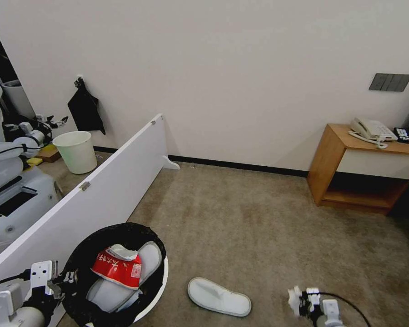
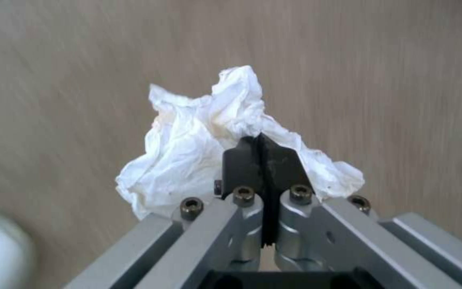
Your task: Pick up the trash bin, then pick up the garbage from the floor and place it into the trash bin.
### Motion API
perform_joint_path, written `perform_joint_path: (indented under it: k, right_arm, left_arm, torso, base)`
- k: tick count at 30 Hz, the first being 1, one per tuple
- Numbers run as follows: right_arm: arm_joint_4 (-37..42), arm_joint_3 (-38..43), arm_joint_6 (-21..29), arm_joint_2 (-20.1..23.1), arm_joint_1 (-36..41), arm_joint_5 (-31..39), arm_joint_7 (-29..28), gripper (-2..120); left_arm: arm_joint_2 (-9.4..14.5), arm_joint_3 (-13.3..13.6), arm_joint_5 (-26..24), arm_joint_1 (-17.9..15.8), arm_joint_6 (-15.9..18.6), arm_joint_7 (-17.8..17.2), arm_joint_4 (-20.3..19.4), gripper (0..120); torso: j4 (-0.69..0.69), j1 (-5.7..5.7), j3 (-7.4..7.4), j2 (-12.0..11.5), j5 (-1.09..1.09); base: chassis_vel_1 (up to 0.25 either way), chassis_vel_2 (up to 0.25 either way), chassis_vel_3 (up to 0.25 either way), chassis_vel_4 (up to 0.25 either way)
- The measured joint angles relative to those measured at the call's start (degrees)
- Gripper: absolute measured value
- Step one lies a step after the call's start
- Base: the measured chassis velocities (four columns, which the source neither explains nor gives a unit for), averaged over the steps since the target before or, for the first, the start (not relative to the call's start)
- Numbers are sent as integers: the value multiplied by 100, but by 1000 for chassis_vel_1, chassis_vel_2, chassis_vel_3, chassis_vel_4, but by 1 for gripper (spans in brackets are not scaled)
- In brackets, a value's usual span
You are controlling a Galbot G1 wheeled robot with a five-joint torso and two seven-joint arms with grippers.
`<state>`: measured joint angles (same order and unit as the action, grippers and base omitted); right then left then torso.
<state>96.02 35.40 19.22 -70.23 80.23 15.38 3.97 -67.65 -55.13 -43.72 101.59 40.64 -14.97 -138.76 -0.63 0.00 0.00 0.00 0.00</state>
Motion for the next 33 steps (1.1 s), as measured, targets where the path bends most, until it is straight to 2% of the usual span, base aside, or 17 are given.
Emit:
perform_joint_path:
  k: [7,9,10,12,13,15,16,18,19,20,21,23,24,26,29,31,33]
  right_arm:
    - [1228,-43,-64,427,93,875,-24,0]
    - [1921,-193,-131,919,21,1397,-17,0]
    - [1921,-193,-131,919,21,1397,-17,0]
    - [2401,-397,-314,1348,-162,1874,81,0]
    - [2401,-397,-314,1348,-162,1874,81,0]
    - [2628,-731,-548,1702,-554,2367,252,0]
    - [2628,-731,-548,1702,-554,2367,252,0]
    - [2671,-1343,-825,1947,-1406,2956,488,0]
    - [2671,-1343,-825,1947,-1406,2956,488,0]
    - [2669,-1740,-916,1988,-1933,3283,618,0]
    - [2669,-1740,-916,1988,-1933,3283,618,0]
    - [2578,-2424,-963,1955,-2774,3741,811,0]
    - [2578,-2424,-963,1955,-2774,3741,811,0]
    - [2391,-3193,-1002,1809,-3695,3974,904,0]
    - [2322,-3376,-1003,1750,-3921,4005,906,0]
    - [2106,-3941,-1004,1524,-4480,4066,909,0]
    - [2022,-4170,-1000,1413,-4650,4081,909,0]
  left_arm:
    - [12,14,-4,12,9,-14,-7,3]
    - [14,28,-5,26,18,-23,-18,3]
    - [14,28,-5,26,18,-23,-18,3]
    - [24,53,-15,44,31,-29,-22,3]
    - [24,53,-15,44,31,-29,-22,3]
    - [34,68,-20,53,52,-67,-38,3]
    - [34,68,-20,53,52,-67,-38,3]
    - [44,77,-25,52,74,-97,-72,3]
    - [44,77,-25,52,74,-97,-72,3]
    - [53,84,-26,53,86,-111,-92,3]
    - [53,84,-26,53,86,-111,-92,3]
    - [95,104,-23,43,104,-142,-101,3]
    - [95,104,-23,43,104,-142,-101,3]
    - [119,147,-12,22,112,-153,-102,3]
    - [119,159,-9,17,114,-154,-101,3]
    - [112,176,3,14,116,-167,-100,3]
    - [110,176,5,16,117,-168,-100,3]
  torso:
    - [1,0,0,0,0]
    - [0,0,0,0,-1]
    - [0,0,0,0,-1]
    - [0,0,0,0,0]
    - [0,0,0,0,0]
    - [0,0,1,0,-1]
    - [0,0,1,0,-1]
    - [1,0,1,0,0]
    - [1,0,1,0,0]
    - [4,0,0,0,-1]
    - [4,0,0,0,-1]
    - [-1,0,1,0,-1]
    - [-1,0,1,0,-1]
    - [2,0,1,0,-1]
    - [2,0,1,0,-2]
    - [3,0,1,0,-3]
    - [1,0,1,0,-2]
  base:
    - [0,0,0,0]
    - [0,0,0,0]
    - [0,0,0,0]
    - [0,0,0,0]
    - [0,0,0,0]
    - [0,0,0,0]
    - [0,0,0,0]
    - [0,0,0,0]
    - [0,0,0,0]
    - [0,0,0,0]
    - [0,0,0,0]
    - [0,0,0,0]
    - [0,0,0,0]
    - [0,0,0,0]
    - [0,0,0,0]
    - [0,0,0,0]
    - [0,0,0,0]
